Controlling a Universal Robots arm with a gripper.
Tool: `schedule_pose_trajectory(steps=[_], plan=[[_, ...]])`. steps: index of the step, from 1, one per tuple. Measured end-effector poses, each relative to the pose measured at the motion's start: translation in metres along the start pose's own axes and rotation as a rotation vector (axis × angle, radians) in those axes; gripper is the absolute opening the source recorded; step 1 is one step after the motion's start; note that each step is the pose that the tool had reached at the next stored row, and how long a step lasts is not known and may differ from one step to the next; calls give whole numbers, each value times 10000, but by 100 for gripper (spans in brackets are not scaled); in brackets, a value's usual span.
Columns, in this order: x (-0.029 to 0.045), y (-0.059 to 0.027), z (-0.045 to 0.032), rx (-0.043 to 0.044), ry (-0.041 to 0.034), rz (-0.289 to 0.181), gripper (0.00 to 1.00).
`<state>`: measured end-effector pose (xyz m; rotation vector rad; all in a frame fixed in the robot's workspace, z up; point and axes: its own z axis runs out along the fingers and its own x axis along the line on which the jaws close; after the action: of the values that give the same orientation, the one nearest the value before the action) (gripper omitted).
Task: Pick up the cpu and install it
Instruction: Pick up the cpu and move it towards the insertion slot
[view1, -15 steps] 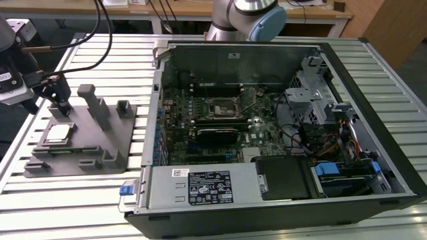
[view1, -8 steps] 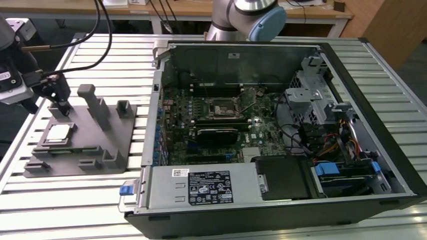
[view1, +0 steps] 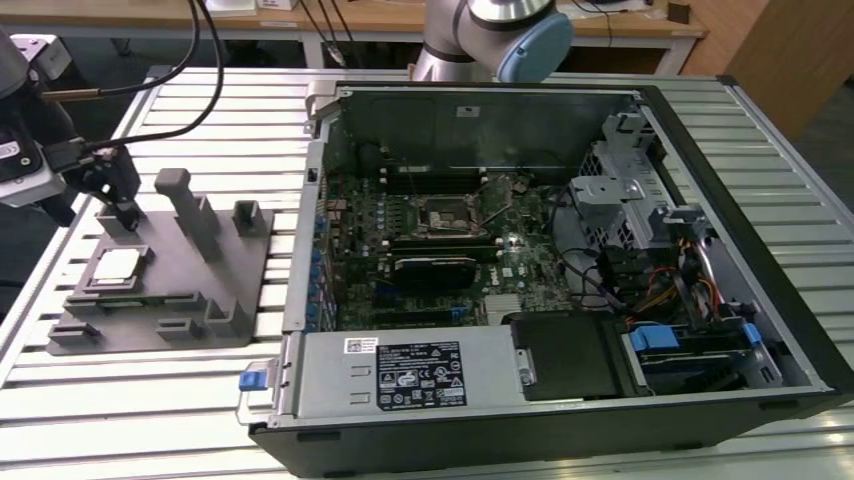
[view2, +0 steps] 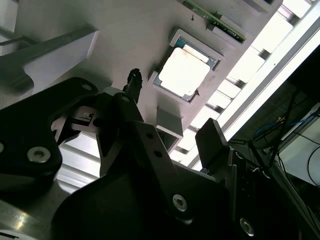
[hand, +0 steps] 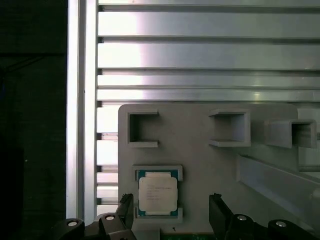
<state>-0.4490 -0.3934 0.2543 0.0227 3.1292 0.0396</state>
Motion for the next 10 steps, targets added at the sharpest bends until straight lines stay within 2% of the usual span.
schedule_pose_trajectory(steps=[10], plan=[[0, 1, -23, 0, 0, 0, 70]])
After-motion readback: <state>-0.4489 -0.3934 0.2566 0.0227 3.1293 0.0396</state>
